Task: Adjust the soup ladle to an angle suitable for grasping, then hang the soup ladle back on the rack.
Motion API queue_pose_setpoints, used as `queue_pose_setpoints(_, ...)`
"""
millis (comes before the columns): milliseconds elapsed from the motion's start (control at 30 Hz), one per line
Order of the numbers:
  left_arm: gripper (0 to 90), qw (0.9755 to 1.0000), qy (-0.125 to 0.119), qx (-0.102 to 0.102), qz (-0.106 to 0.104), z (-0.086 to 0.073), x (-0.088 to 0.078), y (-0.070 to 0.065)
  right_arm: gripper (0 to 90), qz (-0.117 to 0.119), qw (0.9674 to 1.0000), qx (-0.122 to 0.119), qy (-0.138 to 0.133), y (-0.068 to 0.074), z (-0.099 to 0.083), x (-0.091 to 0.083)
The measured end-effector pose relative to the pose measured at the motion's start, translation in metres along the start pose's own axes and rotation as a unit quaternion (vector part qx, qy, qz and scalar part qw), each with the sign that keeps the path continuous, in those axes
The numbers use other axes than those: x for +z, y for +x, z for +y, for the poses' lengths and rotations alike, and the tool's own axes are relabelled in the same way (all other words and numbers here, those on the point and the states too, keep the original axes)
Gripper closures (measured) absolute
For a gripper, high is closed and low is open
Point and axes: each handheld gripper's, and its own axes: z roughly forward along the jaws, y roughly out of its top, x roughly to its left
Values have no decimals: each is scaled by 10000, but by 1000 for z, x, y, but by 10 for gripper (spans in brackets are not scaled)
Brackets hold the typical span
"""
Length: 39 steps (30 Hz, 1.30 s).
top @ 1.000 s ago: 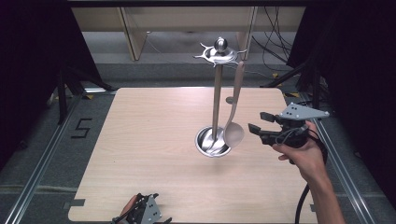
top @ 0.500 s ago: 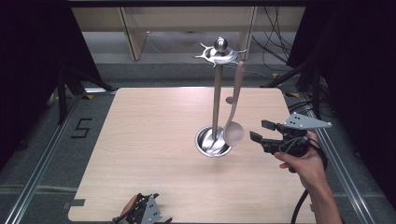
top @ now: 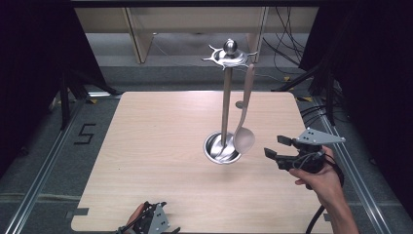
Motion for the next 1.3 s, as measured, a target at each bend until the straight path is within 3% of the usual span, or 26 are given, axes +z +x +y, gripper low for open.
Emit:
queue_pose_setpoints(167,160,10000,30,14,36,0,3,0,330,22,9999,70,90,-2,-9,1)
queue_pose_setpoints(200,161,10000,6,-34,4,0,3,0,329,-1,10000,-18,57,-4,-10,2)
queue_pose_setpoints(233,161,10000,-1,-29,4,0,2,0,328,95,9999,111,86,-3,-12,2)
queue_pose_setpoints(333,160,10000,13,1,41,0,1,0,327,32,9998,122,144,-2,-15,-2)
queue_pose_setpoints(433,160,10000,-8,7,20,1,1,0,327,40,9999,-10,134,-3,-18,-3)
queue_pose_setpoints(533,157,10000,-14,22,35,1,2,0,324,31,9999,47,159,0,-20,-4)
queue_pose_setpoints(567,157,10000,-14,23,14,1,1,-1,323,35,9999,-112,112,-2,-21,-3)
queue_pose_setpoints(600,157,10000,-9,33,13,1,1,0,323,102,9998,37,147,0,-22,-3)
queue_pose_setpoints(667,158,10000,-2,33,30,0,1,-1,320,-2,9998,-4,208,0,-24,-5)
queue_pose_setpoints(700,158,10000,8,74,36,1,1,0,320,6,9994,187,287,2,-25,-6)
queue_pose_setpoints(733,158,10000,-18,30,21,1,1,-1,319,-12,9998,-57,201,-1,-26,-4)
queue_pose_setpoints(767,158,10000,-12,52,28,1,0,0,318,41,9996,113,257,1,-27,-4)
queue_pose_setpoints(833,158,10000,-27,52,49,1,0,-1,317,-1,9997,-36,257,0,-28,-4)
queue_pose_setpoints(867,158,10000,-38,46,47,0,0,-1,317,34,9995,110,309,2,-30,-3)
queue_pose_setpoints(933,159,10000,-24,63,36,0,-1,-1,313,58,9995,11,310,1,-32,-3)
queue_pose_setpoints(1000,159,10000,-5,86,36,-1,0,-1,312,45,9993,132,340,4,-33,-3)
queue_pose_setpoints(1033,159,10000,-55,22,-4,-1,-1,-2,312,138,9995,84,289,3,-34,-2)
queue_pose_setpoints(1067,160,9999,-36,92,48,-1,-2,-1,311,109,9992,163,353,5,-35,-3)
queue_pose_setpoints(1100,160,10000,-55,53,43,-1,-2,-2,311,37,9994,35,354,5,-35,-3)
queue_pose_setpoints(1300,160,10000,-36,64,53,-1,-2,-1,301,145,9993,69,343,9,-39,-3)
